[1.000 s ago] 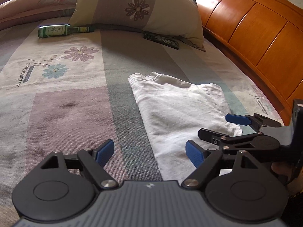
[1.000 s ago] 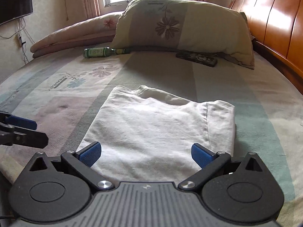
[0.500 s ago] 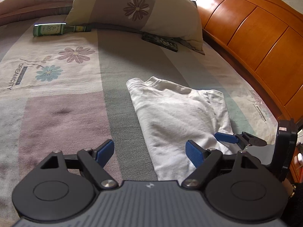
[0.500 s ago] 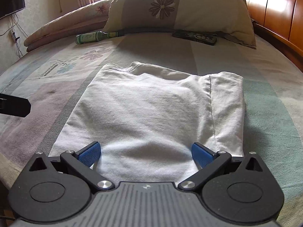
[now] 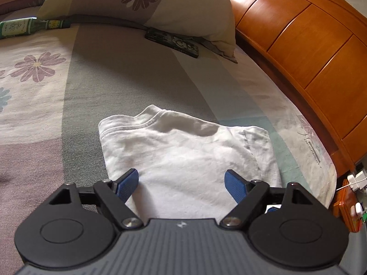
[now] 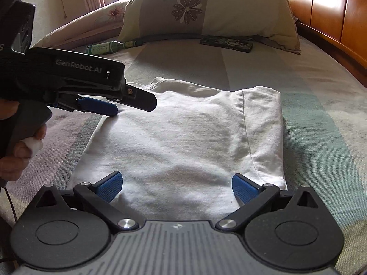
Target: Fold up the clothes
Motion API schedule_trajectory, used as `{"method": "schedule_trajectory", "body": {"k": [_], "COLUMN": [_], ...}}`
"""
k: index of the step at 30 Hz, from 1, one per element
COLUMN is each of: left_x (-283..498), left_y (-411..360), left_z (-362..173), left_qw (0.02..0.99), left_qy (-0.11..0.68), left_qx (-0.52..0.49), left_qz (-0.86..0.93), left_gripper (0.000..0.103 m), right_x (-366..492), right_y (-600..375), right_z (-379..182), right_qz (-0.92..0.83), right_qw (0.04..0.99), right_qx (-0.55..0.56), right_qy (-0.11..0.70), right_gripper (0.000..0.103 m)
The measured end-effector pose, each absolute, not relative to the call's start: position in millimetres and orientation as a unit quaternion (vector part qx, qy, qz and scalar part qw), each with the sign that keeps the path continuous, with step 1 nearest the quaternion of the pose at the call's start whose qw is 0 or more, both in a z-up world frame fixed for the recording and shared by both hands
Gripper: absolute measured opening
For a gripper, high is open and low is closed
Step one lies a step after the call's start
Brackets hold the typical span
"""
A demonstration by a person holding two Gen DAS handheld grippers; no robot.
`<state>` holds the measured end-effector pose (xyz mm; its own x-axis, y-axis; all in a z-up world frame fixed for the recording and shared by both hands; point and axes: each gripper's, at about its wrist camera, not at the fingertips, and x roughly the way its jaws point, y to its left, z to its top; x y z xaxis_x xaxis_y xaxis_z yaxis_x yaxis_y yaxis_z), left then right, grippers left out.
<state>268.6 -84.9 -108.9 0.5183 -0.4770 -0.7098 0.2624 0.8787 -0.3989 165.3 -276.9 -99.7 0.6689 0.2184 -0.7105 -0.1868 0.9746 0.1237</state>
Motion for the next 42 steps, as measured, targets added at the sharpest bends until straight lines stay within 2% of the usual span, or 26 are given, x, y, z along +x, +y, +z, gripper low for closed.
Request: {"method": "schedule_trajectory", "body": {"k": [7, 9, 14, 24, 34, 37, 42], "left_x": [240, 233, 234, 214, 206, 207, 212], "left_y": [-75, -72, -75, -49, -36, -35, -34], "left_z": [-81, -84, -112, -98, -124, -130, -136], "left_qw": [0.868, 0.858, 0.837, 0.848, 0.828, 0.816, 0.800], "left_qy": [0.420, 0.423, 0.466, 0.434, 0.461, 0.464, 0.471], "left_qx": [-0.133, -0.160, -0.173, -0.210, -0.251, -0.276, -0.302], "left_qz": [-0.228, -0.245, -0.228, -0.219, -0.198, -0.206, -0.218], "left_gripper": [0.084, 0.088, 0.087, 0.087, 0.087, 0.087, 0.087], "right_x": [161, 166, 177, 168, 155, 161, 184], "right_y": [-290, -296, -307, -340, -380, -401, -434], "right_z": [-86, -86, -98, -80, -64, -69, -104], "right_qz": [0.127, 0.133, 0.122, 0.151, 0.150, 0.148, 0.180], "right_qw": [0.916, 0.912, 0.898, 0.880, 0.883, 0.875, 0.812], "right_qx": [0.054, 0.075, 0.104, 0.161, 0.212, 0.252, 0.356], "right_qy": [0.377, 0.380, 0.409, 0.420, 0.391, 0.387, 0.427], "right_gripper": [0.103, 0.103, 0.103, 0.103, 0.103, 0.103, 0.103]}}
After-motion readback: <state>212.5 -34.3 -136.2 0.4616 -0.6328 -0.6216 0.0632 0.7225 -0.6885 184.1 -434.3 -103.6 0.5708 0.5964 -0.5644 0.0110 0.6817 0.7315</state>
